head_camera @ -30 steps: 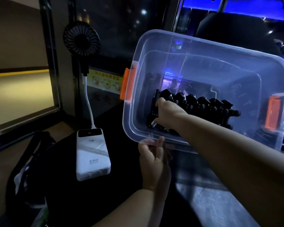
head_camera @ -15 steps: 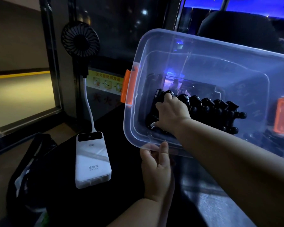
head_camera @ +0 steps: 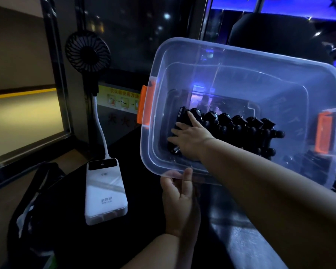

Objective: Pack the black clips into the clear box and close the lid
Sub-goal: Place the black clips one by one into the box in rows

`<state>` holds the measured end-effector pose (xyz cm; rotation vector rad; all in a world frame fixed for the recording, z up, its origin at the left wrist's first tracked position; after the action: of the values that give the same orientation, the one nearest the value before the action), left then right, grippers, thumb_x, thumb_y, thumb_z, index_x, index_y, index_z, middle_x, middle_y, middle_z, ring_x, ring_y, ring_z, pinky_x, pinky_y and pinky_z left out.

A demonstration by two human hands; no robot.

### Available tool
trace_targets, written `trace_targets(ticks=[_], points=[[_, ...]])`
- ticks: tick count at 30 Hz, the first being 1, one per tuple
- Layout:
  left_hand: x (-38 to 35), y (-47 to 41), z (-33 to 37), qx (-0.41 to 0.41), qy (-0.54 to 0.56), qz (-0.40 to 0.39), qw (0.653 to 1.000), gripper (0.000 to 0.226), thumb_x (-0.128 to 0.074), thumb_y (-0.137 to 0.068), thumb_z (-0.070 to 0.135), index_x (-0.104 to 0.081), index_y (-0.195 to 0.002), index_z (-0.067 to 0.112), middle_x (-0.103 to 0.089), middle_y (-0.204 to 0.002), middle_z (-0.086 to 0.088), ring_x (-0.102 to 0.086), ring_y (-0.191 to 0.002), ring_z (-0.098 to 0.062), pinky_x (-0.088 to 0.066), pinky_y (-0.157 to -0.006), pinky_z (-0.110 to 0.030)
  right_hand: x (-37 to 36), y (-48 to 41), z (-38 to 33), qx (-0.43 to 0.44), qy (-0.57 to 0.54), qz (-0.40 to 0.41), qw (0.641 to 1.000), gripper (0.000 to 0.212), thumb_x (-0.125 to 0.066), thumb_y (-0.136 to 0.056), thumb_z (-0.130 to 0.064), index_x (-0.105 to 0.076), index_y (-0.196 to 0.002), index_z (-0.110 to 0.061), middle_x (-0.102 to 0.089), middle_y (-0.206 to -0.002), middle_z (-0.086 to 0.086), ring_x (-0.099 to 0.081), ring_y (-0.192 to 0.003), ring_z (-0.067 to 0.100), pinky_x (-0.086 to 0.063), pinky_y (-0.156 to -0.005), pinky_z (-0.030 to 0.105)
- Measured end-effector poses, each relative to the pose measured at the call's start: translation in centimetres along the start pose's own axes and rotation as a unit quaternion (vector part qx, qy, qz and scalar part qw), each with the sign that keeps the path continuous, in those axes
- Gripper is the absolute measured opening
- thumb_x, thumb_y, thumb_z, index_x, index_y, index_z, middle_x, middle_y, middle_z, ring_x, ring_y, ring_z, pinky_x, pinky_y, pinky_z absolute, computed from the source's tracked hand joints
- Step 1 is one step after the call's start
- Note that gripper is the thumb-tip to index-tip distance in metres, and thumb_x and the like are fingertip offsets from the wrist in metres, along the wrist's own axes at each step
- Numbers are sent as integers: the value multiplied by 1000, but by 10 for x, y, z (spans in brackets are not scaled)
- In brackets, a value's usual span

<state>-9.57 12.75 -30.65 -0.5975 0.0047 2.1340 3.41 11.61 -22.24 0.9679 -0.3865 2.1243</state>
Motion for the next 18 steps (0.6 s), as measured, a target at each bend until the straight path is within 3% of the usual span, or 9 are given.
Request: trace_targets(ticks=[5, 9, 14, 18], points=[[1, 2, 3, 5, -2, 11, 1000, 32, -57, -76, 49, -47, -87, 19, -63, -71, -11, -58, -61, -17, -49, -63, -32, -2, 3, 0, -1, -27, 13, 1000, 51, -27, -101, -33, -21, -151, -31, -18, -159, -6, 1, -148, 17, 17, -114, 54], [2, -1, 8, 1, -21, 21, 1000, 18, -60, -88, 26, -46, -85, 16, -59, -65, -6, -56, -55, -14, -48, -61, -32, 12, 12, 16, -30, -173, 91, 980, 46, -31, -100, -38, -31, -146, -34, -28, -155, -11, 0, -148, 13, 16, -116, 45], [3, 0, 12, 5, -37, 32, 999, 17, -60, -90, 24, -45, -83, 19, -58, -67, -6, -55, -61, -23, -49, -68, -44, 13, 48, 45, -90, -286, 166, 939, 41, -36, -101, -36, -43, -141, -32, -37, -150, -13, -6, -147, 10, 4, -119, 32], [1, 5, 17, 15, -37, 31, 999, 17, -57, -92, 26, -43, -83, 22, -59, -72, -1, -53, -61, -12, -47, -64, -30, -3, 90, 59, -136, -323, 201, 915, 35, -41, -100, -34, -56, -131, -29, -49, -141, -11, -21, -144, 13, -11, -119, 30]])
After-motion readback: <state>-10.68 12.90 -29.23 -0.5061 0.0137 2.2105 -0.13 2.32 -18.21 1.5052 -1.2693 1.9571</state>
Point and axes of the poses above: each hand's wrist, its own y-axis away from the middle knuckle, its own x-axis out of the back of the hand, z = x × y, the point moved 8 cm from there along -y, towards the middle knuckle
